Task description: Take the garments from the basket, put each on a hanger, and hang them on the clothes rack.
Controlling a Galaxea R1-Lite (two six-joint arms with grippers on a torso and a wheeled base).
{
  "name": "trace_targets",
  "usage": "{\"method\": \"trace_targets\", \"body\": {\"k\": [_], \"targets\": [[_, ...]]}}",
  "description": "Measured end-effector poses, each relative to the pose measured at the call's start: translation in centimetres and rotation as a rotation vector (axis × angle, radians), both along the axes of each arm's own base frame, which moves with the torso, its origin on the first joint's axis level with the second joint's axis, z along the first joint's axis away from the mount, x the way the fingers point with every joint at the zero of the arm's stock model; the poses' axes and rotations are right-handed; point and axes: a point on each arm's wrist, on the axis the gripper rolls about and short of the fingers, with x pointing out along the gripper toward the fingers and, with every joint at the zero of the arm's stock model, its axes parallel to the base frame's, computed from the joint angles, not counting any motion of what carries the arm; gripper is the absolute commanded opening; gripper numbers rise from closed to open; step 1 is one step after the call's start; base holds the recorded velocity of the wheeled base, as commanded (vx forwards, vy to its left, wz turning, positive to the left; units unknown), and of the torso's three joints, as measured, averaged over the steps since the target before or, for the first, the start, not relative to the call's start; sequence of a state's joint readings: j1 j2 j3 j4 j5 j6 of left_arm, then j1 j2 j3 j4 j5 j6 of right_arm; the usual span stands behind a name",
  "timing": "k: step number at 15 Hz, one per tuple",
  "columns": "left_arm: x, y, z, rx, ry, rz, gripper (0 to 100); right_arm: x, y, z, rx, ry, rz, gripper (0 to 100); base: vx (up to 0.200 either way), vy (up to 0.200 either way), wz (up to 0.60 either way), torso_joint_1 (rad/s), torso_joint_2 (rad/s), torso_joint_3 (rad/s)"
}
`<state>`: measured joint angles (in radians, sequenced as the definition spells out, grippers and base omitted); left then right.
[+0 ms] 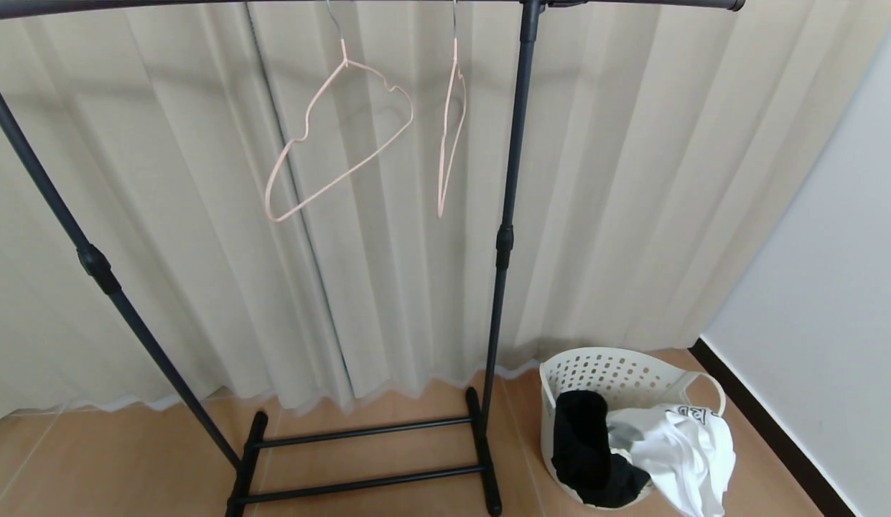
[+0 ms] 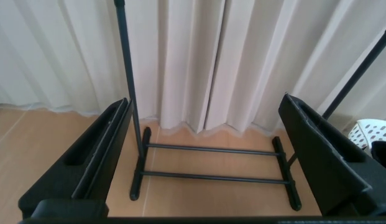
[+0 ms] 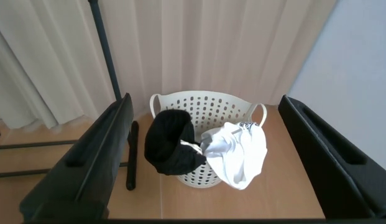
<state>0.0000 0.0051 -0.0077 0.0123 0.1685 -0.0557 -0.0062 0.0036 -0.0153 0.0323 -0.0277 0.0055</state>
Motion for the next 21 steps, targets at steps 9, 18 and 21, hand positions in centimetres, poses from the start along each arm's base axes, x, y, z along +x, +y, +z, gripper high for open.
{"method": "trace_targets", "body": {"k": [9,18,21], "targets": [[0.0,0.0,-0.01,-0.002,0.0,0.0,100,0.01,0.0,-0.01,0.002,-0.002,0.0,100,0.022,0.0,0.0,-0.062,0.44,0.373],[0.0,0.0,0.0,0.001,0.0,0.0,100,0.01,0.0,-0.01,0.0,-0.002,0.0,100,0.111,0.0,-0.07,-0.003,0.04,0.042],[0.01,0.0,-0.01,0.001,-0.001,0.001,100,0.01,0.0,0.0,0.002,-0.002,0.0,100,0.0,0.0,-0.4,-0.008,0.0,0.008]]}}
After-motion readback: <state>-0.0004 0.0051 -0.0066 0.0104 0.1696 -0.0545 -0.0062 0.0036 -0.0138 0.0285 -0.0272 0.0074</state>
